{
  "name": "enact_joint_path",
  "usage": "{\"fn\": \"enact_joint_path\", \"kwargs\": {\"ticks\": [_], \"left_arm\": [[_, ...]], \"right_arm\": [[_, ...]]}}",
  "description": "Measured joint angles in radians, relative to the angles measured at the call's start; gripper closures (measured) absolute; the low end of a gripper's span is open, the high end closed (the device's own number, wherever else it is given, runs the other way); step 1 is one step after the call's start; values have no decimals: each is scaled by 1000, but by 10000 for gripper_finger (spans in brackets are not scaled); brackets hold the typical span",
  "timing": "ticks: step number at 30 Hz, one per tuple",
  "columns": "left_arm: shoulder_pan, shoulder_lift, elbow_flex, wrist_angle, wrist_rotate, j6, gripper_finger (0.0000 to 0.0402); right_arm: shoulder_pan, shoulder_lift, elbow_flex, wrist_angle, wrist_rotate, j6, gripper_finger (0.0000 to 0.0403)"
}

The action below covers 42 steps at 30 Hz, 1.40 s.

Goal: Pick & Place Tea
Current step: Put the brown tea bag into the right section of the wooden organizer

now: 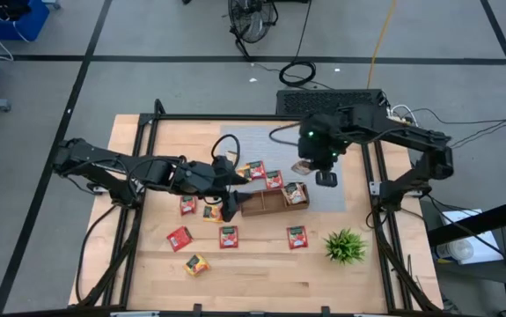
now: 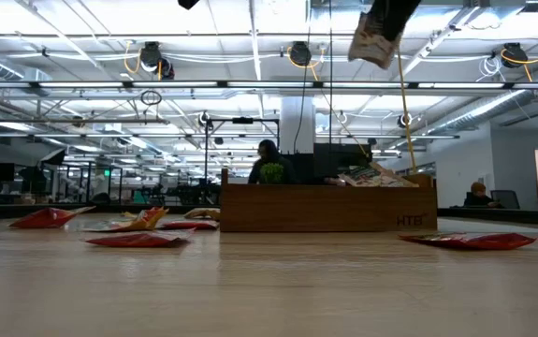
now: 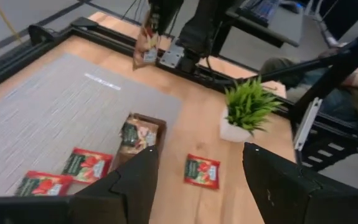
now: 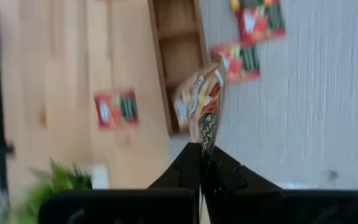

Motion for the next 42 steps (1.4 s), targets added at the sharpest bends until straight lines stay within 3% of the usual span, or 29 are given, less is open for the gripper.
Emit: {"fn": "enact_joint_path", "kwargs": {"ticks": [3, 11, 26, 42], "left_arm": [[0, 0, 0, 14, 14, 0, 167], [-6, 0, 0, 24, 33, 8, 167], [-6, 0, 0, 24, 50, 9, 167], [-6, 0, 0, 23, 50, 14, 167]], "right_arm": [[18, 44, 36, -78, 35, -73, 403], [63, 72, 24, -68, 37, -129, 403], [87, 75, -344, 272, 33, -139, 403], [112, 75, -547, 491, 24, -141, 403]]}}
